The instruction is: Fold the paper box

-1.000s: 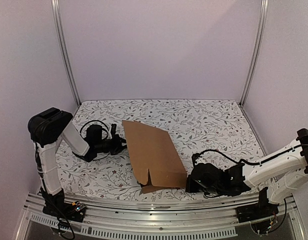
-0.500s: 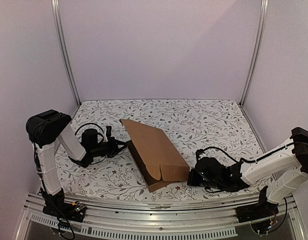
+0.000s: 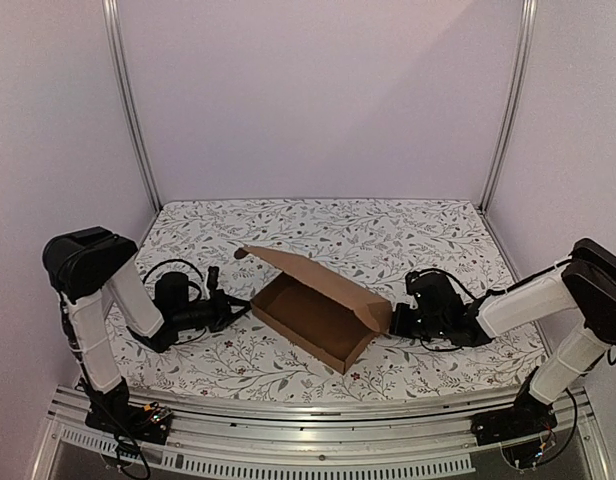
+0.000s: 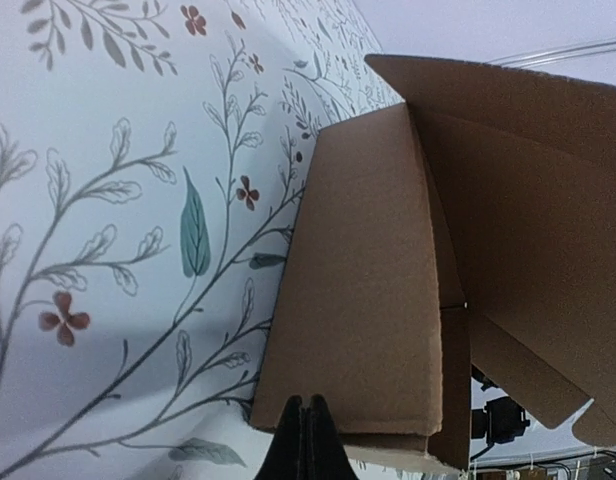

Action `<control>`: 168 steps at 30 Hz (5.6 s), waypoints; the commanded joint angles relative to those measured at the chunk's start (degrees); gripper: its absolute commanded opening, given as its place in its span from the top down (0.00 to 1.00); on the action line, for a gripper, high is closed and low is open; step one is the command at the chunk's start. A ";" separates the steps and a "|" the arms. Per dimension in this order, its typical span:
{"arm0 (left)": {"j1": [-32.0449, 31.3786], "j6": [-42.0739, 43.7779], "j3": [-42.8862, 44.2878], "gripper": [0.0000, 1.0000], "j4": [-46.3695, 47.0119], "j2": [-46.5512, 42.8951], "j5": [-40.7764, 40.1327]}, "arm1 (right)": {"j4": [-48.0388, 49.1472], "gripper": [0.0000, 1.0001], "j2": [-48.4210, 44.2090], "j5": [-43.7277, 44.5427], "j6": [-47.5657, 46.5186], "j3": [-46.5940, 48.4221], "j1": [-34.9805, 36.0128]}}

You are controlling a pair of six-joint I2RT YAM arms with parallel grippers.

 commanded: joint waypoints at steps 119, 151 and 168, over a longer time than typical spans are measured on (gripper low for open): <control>-19.00 25.92 12.83 0.19 -89.24 -66.48 -43.42 | -34.65 1.00 -31.44 20.52 -66.67 11.66 16.72; -19.01 29.03 6.43 0.33 -74.07 -71.53 -26.39 | -56.15 1.00 -22.36 11.67 -48.66 29.43 9.26; -19.01 49.57 -2.84 0.34 -47.88 -66.18 -29.36 | -56.72 1.00 -24.23 7.12 -49.20 29.44 7.86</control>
